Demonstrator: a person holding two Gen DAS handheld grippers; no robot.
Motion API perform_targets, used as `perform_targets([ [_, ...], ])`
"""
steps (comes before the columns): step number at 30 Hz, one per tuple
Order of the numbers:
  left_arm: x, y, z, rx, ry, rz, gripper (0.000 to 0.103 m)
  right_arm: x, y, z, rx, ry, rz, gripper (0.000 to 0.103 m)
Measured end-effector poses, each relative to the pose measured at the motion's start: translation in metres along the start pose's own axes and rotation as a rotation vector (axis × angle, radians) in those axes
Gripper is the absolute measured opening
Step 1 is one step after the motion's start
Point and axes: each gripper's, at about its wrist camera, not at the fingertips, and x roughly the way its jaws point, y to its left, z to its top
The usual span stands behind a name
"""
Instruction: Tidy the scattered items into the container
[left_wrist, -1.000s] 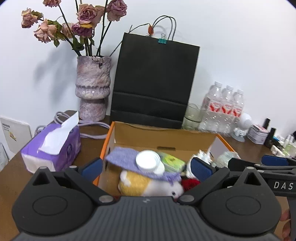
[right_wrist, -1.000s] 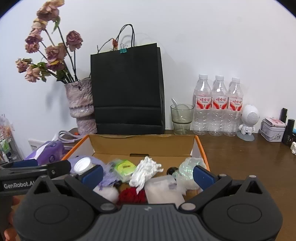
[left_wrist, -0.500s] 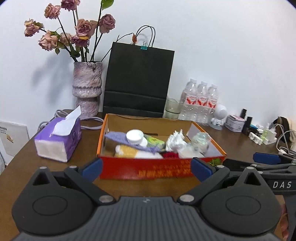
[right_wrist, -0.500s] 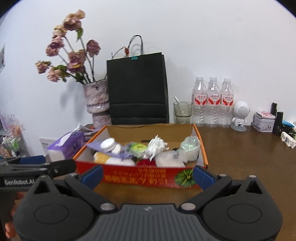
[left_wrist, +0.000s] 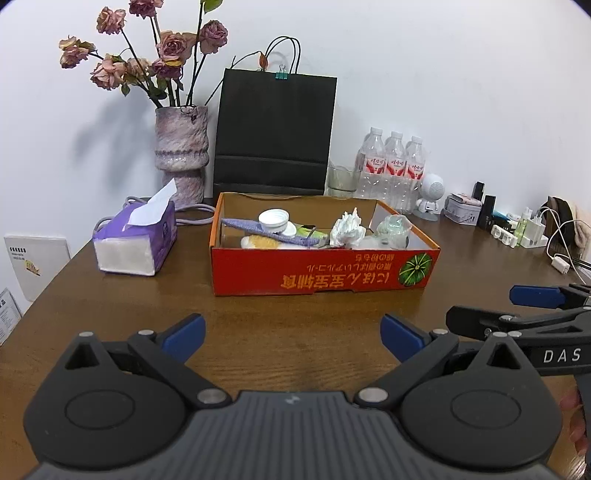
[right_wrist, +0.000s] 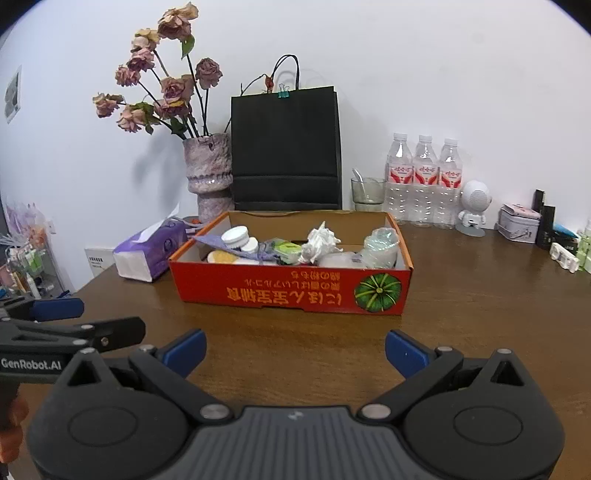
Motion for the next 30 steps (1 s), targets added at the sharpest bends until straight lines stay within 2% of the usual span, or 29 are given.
perform_targets([
  [8, -0.012, -0.004, -0.007, 0.017, -0.026, 0.039, 0.103, -0.011, 0.005, -0.009, -0.012, -0.012, -0.015, 0.103],
  [30, -0.011, -0.003, -0.006, -0.01, -0.006, 0.019, 0.103, -0.014, 0.004, -0.009, -0.01, -0.032, -0.027, 0.103],
])
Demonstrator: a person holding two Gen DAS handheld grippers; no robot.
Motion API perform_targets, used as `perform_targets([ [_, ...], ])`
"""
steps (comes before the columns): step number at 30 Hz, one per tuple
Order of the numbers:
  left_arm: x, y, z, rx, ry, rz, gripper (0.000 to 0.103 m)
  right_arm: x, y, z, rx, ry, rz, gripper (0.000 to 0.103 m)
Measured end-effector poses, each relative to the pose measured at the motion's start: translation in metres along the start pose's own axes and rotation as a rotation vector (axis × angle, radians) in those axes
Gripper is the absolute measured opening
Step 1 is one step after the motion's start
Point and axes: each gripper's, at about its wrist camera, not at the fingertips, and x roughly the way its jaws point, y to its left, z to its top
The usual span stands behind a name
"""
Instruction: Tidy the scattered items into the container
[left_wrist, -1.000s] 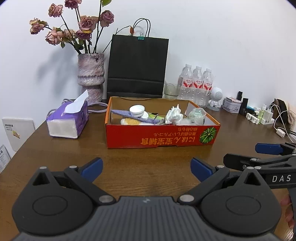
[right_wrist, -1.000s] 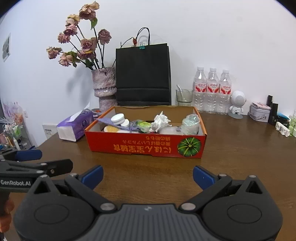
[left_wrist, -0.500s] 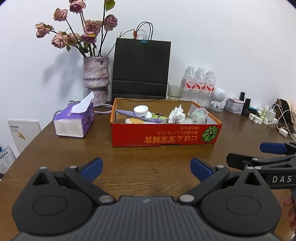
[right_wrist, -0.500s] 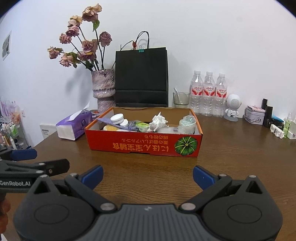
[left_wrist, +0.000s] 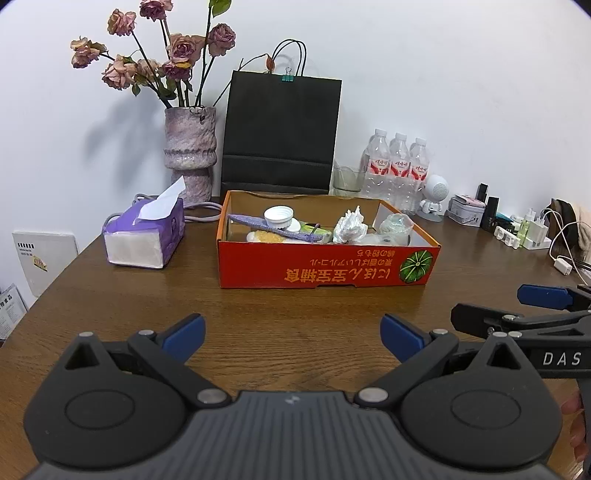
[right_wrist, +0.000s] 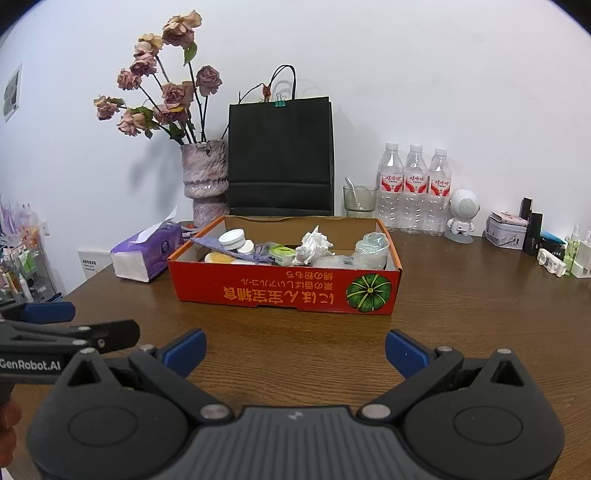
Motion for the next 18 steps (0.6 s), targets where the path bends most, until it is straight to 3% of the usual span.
perform_targets([
  [18, -0.0012, -0.0008, -0.0022, 0.014, -0.005, 0.007, 0.103, -0.0006, -0.0024, -0.0019, 0.004, 0.0, 0.001, 0.103],
])
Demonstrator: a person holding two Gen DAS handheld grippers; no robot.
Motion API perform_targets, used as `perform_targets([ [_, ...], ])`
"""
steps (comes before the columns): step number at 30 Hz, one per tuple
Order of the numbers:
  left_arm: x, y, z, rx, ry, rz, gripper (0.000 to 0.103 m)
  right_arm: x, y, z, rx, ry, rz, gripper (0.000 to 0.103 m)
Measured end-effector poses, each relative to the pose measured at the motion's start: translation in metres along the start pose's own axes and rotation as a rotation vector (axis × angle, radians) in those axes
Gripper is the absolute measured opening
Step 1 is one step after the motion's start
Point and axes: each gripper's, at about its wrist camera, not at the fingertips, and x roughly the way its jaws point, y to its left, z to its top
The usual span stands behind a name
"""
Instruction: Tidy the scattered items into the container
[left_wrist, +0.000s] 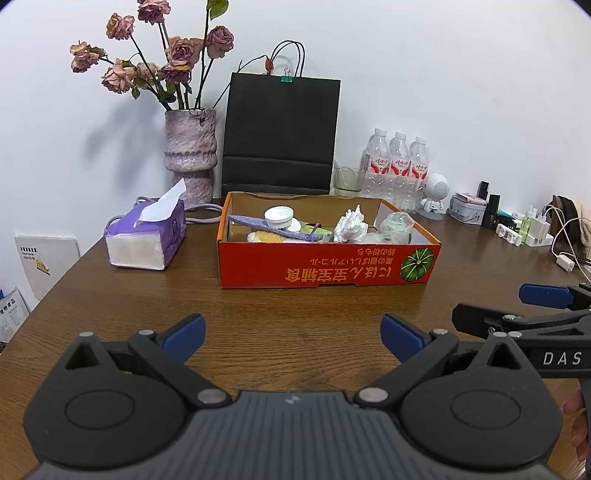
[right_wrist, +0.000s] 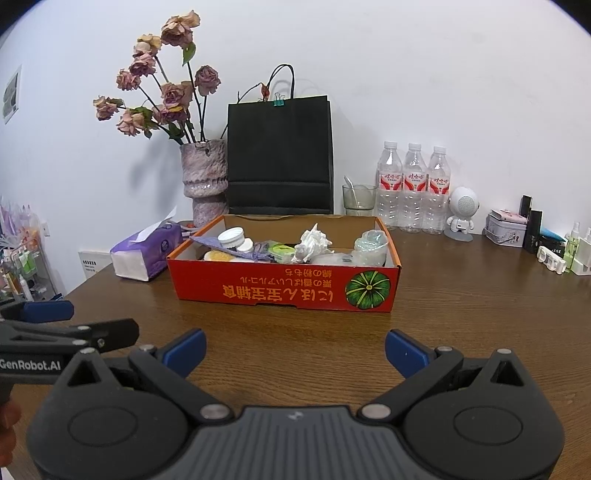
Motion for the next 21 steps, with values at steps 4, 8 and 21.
perform_targets([
  [4, 0.0002, -0.0001, 0.0001, 0.002, -0.003, 0.001, 0.103, -0.0003, -0.001, -0.0014, 0.001, -0.004, -0.002, 0.103],
  [8, 0.0007, -0.0008, -0.0002, 0.006, -0.004, 0.003, 0.103, -0.0003, -0.0015, -0.0016, 0.0, -0.004, -0.002, 0.103],
  [21, 0.002, -0.0021, -0.0013, 0.017, -0.005, 0.005, 0.103, 0.0004, -0.0009, -0.003, -0.002, 0.0, -0.006, 0.103],
])
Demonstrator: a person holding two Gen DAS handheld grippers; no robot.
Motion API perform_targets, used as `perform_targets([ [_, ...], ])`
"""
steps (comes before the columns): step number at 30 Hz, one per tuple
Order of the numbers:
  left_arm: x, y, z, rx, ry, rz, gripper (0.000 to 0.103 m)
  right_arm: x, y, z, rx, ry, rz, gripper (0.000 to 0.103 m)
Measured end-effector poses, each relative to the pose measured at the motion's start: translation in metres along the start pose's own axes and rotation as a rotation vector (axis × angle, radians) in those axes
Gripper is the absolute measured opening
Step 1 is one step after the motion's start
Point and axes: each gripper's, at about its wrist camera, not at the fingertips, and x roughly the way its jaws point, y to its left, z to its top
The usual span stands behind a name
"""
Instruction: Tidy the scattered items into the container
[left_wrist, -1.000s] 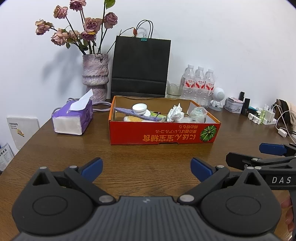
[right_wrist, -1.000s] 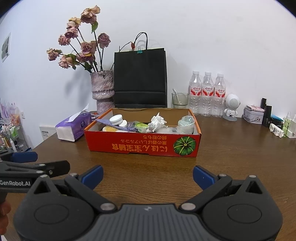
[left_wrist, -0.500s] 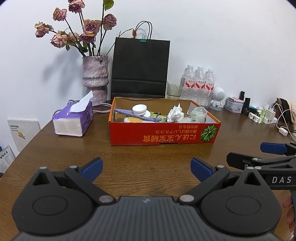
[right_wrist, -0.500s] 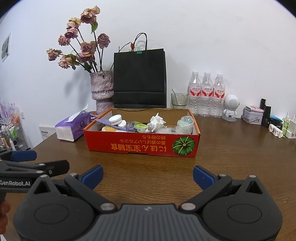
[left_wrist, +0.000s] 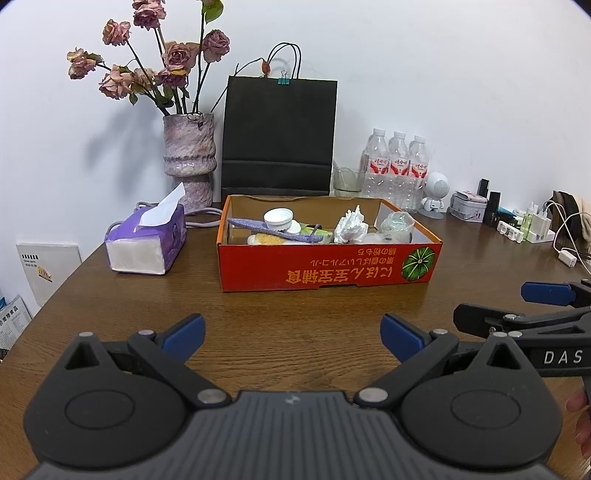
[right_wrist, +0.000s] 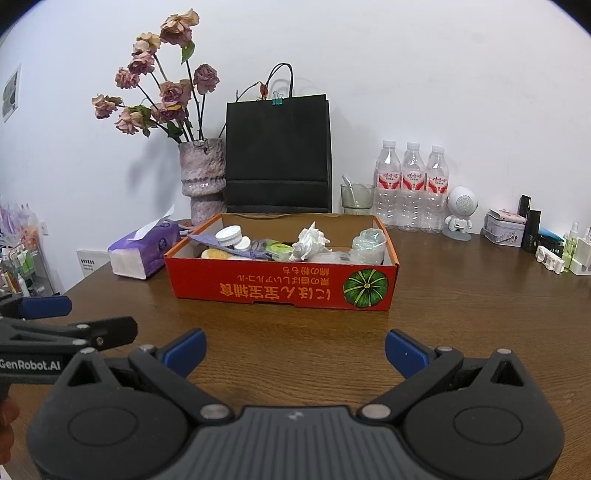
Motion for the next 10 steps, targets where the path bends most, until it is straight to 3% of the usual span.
perform_targets([
  [10, -0.0022, 0.0035, -0.0023, -0.031, -0.034, -0.026, 0.103, 0.0019, 0.0004, -0.0042, 0.0, 0.001, -0.002, 0.103],
])
